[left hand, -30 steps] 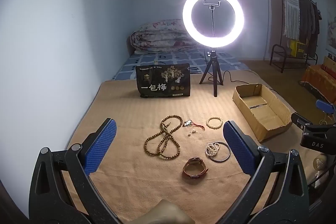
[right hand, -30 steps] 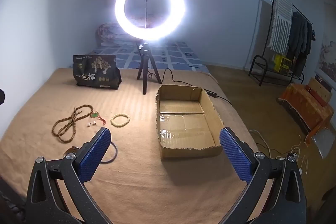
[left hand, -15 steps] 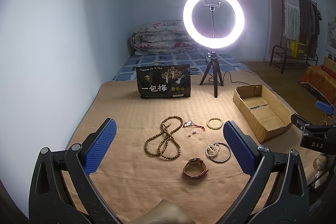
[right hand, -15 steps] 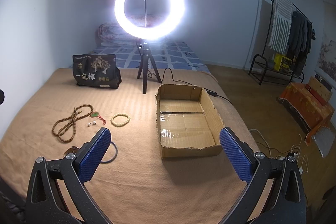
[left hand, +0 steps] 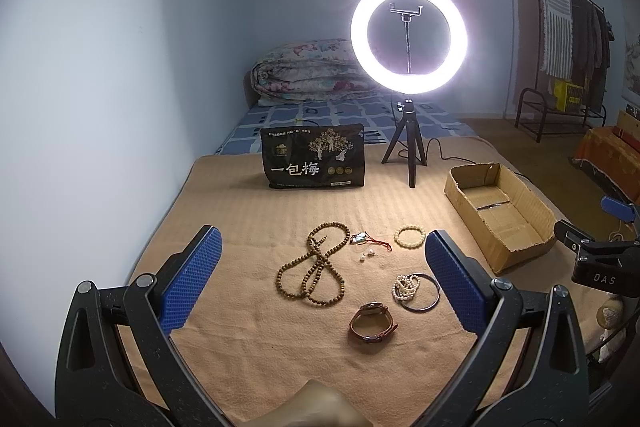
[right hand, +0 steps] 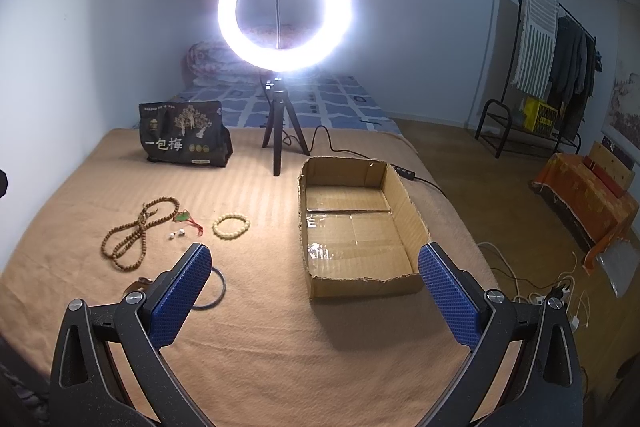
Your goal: Organize jewelry
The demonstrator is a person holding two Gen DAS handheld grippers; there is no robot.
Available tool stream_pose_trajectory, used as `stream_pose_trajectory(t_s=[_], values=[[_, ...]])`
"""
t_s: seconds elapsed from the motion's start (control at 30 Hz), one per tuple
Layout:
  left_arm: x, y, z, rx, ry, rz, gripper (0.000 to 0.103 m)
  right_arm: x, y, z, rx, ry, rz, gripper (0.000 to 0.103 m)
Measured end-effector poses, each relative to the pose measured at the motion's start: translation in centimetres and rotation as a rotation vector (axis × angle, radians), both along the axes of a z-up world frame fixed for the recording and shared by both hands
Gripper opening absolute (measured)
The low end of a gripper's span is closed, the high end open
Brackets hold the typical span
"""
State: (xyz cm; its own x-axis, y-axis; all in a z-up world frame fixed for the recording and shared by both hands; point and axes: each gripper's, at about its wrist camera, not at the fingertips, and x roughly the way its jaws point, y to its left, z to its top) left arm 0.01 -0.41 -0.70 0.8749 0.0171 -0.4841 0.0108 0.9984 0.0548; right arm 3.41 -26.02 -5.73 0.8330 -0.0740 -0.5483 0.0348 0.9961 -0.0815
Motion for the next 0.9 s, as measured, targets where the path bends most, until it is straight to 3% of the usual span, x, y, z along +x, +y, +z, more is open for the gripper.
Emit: stream_pose_trajectory(t_s=[0.9], values=[[-0.06,0.03,-0.13,0.0,-0.001,-0.001,0.103,0.17,0.21,-0.14,0.001,0.017,0.009,0.103]])
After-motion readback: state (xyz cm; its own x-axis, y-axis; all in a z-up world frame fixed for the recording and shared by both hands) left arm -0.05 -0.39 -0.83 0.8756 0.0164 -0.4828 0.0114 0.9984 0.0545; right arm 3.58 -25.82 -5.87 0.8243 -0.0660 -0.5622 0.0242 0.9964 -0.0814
